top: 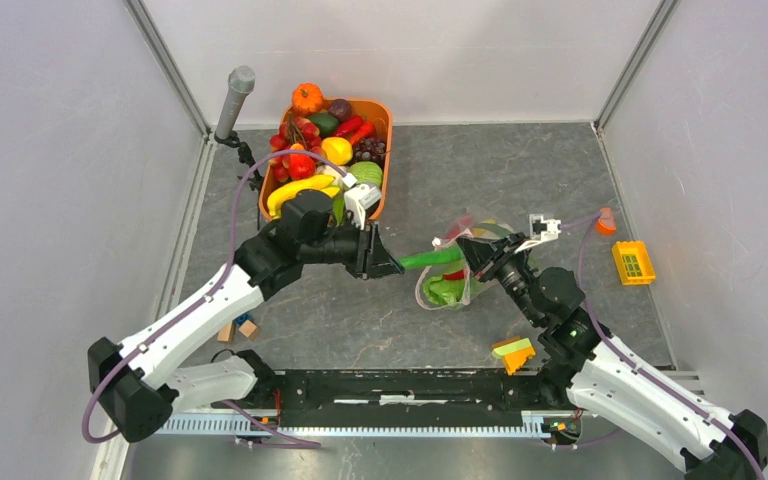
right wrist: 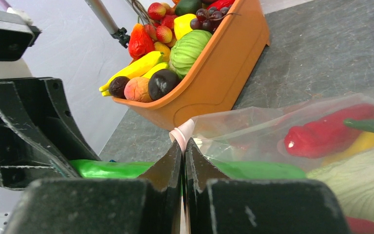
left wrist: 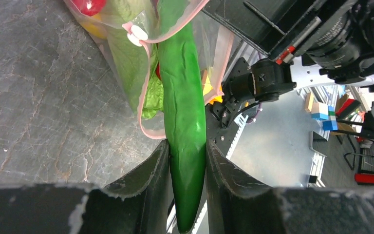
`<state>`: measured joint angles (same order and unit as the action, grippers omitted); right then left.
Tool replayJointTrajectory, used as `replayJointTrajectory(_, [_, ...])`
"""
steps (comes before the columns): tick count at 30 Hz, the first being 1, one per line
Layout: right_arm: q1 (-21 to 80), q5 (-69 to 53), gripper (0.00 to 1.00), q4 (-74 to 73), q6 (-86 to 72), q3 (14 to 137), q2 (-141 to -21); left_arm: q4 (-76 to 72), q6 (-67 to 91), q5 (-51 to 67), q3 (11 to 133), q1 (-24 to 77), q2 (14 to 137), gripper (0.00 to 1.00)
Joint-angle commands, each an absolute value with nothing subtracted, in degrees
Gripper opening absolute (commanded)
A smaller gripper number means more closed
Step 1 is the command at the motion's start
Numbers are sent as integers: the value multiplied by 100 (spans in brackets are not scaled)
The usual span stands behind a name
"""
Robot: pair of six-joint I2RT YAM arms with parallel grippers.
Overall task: Place the food in the zip-top bag and seal the zipper
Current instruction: Place the fake vegetable in the zipper food storage bag.
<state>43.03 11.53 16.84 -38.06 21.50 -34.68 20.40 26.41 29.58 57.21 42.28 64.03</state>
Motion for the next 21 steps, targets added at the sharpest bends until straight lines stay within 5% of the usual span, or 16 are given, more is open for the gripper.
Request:
replayJointTrajectory(1, [4321, 882, 8, 2241, -3748, 2378, -3477, 1494, 2915, 2412, 5971, 4593, 6675, 13])
replayJointTrajectory(21, [4319, 979, 7, 2458, -3907, 2192, -3284, 1135, 3098, 334, 6872, 5827, 8036, 29])
